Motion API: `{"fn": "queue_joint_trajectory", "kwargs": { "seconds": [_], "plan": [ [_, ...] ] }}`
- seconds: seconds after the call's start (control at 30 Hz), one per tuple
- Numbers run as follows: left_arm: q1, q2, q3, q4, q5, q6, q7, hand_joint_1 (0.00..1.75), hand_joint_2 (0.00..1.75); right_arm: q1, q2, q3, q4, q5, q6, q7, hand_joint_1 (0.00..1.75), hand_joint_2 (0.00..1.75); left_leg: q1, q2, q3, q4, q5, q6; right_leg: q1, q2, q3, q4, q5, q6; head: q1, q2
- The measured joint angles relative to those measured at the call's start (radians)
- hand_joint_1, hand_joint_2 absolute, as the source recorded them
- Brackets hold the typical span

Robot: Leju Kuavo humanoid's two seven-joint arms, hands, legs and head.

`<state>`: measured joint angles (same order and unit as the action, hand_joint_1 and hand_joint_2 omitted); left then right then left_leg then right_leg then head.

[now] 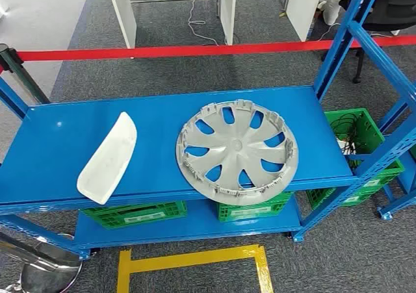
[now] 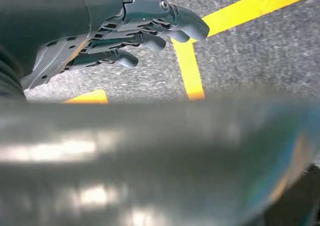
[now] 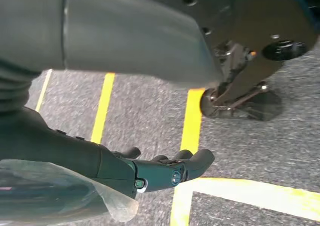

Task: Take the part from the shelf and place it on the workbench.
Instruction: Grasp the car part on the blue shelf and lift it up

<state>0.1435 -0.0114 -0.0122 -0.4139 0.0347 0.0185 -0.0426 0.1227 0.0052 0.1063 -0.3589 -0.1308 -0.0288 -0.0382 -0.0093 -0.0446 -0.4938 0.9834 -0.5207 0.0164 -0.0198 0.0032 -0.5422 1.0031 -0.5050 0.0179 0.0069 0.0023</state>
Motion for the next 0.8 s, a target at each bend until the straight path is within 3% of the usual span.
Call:
{"fn": "queue_joint_trajectory", "kwargs": {
  "seconds": [0.43,0.8],
  "plan": [
    [-0.015,-0.005,-0.096,-0.027,0.036,0.02,-0.111,0.0,0.0,-0.055,0.012,0.267,0.097,-0.286,-0.055,-0.08,0.0,0.0,0.0,0.0,0.0,0.0,0.0,0.0,0.0,0.0,0.0,0.0,0.0,0.0,0.0,0.0],
    [-0.005,0.025,-0.213,-0.232,0.048,0.041,-0.186,0.0,0.0,-0.098,0.019,0.485,0.187,-0.516,-0.094,-0.132,0.0,0.0,0.0,0.0,0.0,0.0,0.0,0.0,0.0,0.0,0.0,0.0,0.0,0.0,0.0,0.0]
  ]
}}
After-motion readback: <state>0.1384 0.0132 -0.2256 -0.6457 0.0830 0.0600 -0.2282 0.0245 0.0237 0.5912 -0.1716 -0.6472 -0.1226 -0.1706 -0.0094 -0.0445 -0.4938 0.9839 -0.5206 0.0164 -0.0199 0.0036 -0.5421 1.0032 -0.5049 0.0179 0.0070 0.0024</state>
